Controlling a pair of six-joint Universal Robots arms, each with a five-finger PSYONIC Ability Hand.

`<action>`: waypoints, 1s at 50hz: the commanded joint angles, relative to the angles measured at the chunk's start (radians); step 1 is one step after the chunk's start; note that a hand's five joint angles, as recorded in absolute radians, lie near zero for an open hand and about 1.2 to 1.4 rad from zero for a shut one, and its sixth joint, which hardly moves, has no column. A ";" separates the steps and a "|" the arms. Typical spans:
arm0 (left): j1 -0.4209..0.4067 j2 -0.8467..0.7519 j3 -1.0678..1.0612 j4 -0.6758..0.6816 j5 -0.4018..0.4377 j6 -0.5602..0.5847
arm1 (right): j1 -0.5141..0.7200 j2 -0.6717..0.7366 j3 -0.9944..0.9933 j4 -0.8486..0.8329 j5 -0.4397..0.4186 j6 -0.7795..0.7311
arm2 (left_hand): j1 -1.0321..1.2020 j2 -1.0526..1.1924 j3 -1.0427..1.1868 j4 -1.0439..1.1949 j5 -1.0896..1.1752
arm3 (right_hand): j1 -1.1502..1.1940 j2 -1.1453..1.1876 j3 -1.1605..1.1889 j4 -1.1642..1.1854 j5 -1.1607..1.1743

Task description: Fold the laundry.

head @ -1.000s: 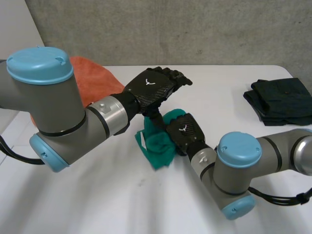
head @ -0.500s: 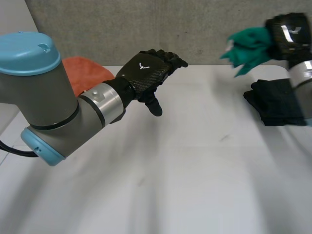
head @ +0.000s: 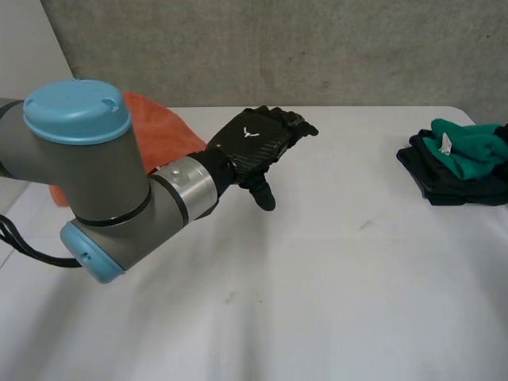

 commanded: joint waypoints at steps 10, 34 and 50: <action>-0.029 0.022 0.001 -0.001 -0.002 -0.003 | -0.115 -0.370 0.259 0.304 -0.032 -0.025 | -0.023 -0.028 -0.041 -0.027 -0.039 | -0.839 -0.965 -0.972 -1.012 -0.950; 0.288 0.118 0.082 0.104 -0.202 0.071 | 0.273 -0.895 0.519 0.420 0.451 -0.543 | -0.011 -0.016 -0.029 -0.015 -0.027 | -0.839 -0.965 -0.972 -1.012 -0.950; 0.551 -0.513 0.361 0.203 -0.054 0.505 | 0.499 -0.893 0.890 0.409 0.446 -0.592 | 0.050 0.045 0.032 0.046 0.034 | -0.839 -0.965 -0.972 -1.012 -0.950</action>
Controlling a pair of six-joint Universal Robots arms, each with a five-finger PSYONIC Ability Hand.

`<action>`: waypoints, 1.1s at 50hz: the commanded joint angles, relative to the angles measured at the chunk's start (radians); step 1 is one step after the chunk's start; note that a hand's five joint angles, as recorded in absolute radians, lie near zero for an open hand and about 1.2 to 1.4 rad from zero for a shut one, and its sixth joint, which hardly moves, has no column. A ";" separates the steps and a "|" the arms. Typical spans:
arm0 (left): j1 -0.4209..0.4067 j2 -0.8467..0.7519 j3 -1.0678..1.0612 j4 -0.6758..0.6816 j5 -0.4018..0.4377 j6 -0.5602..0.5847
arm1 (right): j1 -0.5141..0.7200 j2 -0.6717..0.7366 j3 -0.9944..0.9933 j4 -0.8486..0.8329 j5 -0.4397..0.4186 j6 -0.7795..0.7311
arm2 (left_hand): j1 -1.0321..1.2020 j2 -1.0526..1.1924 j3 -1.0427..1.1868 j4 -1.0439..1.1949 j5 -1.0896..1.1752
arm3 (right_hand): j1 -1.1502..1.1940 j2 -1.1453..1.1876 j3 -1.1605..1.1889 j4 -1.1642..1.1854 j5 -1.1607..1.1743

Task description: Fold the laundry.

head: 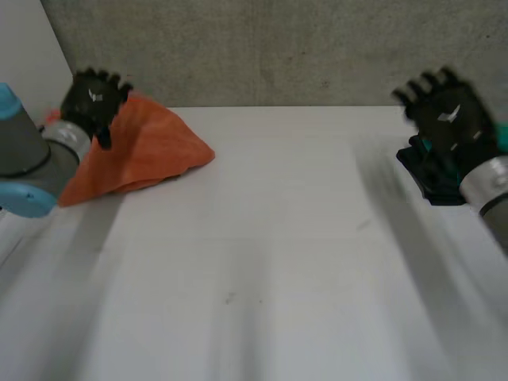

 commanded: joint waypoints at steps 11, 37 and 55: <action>-0.002 -0.173 0.081 0.081 0.056 0.033 | -0.040 0.008 0.146 0.013 0.014 -0.020 | 1.189 1.184 1.171 1.185 1.174 | -0.057 -0.041 -0.042 -0.039 -0.048; -0.612 0.115 -0.341 0.103 0.012 -0.496 | -0.062 -0.075 0.153 0.089 0.023 0.000 | 0.628 0.623 0.610 0.624 0.612 | -0.057 -0.041 -0.042 -0.039 -0.048; -0.382 0.442 -0.519 0.021 -0.010 -0.484 | -0.007 -0.035 0.100 0.453 0.014 0.058 | 0.033 0.028 0.015 0.029 0.017 | -0.057 -0.041 -0.042 -0.039 -0.048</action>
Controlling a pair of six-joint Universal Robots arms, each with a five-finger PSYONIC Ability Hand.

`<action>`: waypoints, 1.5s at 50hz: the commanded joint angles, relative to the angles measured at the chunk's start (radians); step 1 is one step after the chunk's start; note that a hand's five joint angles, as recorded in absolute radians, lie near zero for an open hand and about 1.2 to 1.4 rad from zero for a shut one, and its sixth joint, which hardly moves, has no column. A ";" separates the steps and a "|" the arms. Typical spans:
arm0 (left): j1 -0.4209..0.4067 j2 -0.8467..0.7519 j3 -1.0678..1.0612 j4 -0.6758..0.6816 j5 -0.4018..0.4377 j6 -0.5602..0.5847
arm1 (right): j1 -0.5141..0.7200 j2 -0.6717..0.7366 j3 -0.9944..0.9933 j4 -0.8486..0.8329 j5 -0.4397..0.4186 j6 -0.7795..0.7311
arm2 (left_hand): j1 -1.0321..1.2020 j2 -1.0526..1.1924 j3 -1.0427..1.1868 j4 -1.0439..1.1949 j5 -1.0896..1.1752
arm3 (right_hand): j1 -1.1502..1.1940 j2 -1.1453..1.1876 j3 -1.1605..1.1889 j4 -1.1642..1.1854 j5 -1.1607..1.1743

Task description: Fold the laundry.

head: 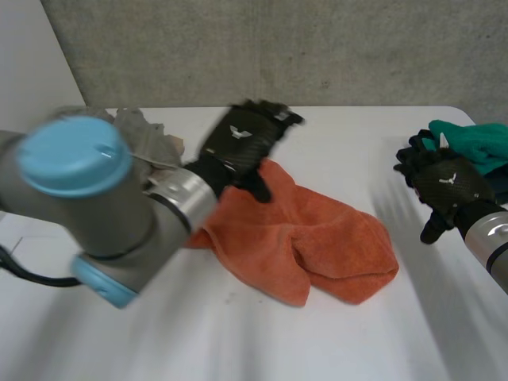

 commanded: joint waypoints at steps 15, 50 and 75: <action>0.233 -0.153 -0.106 -0.051 0.163 0.319 | 0.237 0.000 0.095 0.072 -0.010 0.122 | 0.210 0.214 0.209 0.218 0.220 | 0.068 0.083 0.083 0.086 0.077; 0.217 -0.265 -0.054 -0.075 0.054 0.343 | 0.309 0.033 -0.006 -0.144 0.204 0.102 | 1.156 1.160 1.154 1.163 1.166 | 1.165 1.180 1.180 1.183 1.174; 0.148 0.240 -0.298 -0.089 -0.045 0.158 | 0.418 0.512 -0.717 -0.325 -0.041 0.125 | 1.156 1.160 1.154 1.163 1.166 | -0.057 -0.041 -0.042 -0.039 -0.048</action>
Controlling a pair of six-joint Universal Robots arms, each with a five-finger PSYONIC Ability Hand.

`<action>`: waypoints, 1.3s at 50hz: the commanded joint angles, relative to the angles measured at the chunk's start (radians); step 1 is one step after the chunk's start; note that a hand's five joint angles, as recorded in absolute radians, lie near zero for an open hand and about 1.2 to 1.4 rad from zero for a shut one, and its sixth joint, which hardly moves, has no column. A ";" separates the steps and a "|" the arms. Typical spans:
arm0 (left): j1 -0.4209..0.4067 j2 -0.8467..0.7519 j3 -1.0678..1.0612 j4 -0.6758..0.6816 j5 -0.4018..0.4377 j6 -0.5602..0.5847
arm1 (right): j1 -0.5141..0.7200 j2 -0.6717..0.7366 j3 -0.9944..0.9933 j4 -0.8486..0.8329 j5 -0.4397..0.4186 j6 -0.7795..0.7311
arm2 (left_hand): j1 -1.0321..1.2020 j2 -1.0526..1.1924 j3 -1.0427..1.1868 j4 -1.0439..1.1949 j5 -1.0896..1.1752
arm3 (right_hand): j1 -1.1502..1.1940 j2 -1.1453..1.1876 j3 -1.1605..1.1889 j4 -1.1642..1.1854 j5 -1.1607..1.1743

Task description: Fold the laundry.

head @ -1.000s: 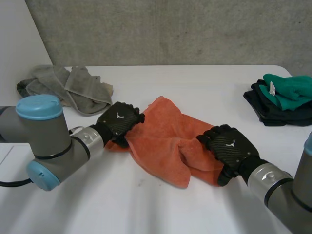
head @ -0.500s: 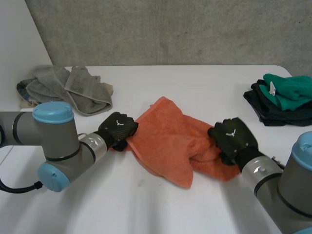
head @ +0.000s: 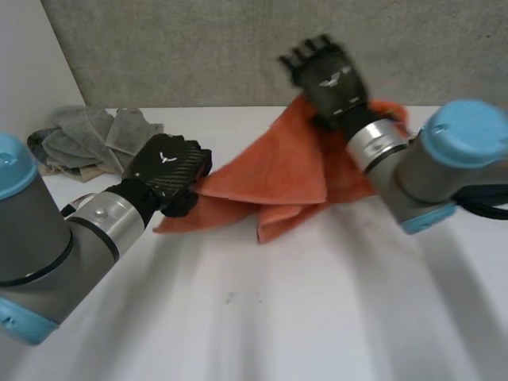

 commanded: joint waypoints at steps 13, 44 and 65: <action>-0.030 0.086 0.015 -0.007 -0.089 -0.005 | -0.052 -0.232 0.293 0.603 0.337 0.232 | 0.242 0.201 0.204 0.199 0.244 | -0.094 -0.102 -0.114 -0.115 -0.104; -0.108 0.106 0.005 -0.005 -0.095 -0.014 | 0.125 0.056 0.065 0.673 0.205 1.048 | 0.242 0.201 0.204 0.199 0.244 | 0.119 0.110 0.098 0.098 0.108; 0.045 0.257 0.060 -0.003 -0.156 0.000 | -0.089 -0.383 0.145 0.729 0.280 0.076 | 0.242 0.201 0.204 0.199 0.244 | 1.128 1.120 1.108 1.107 1.117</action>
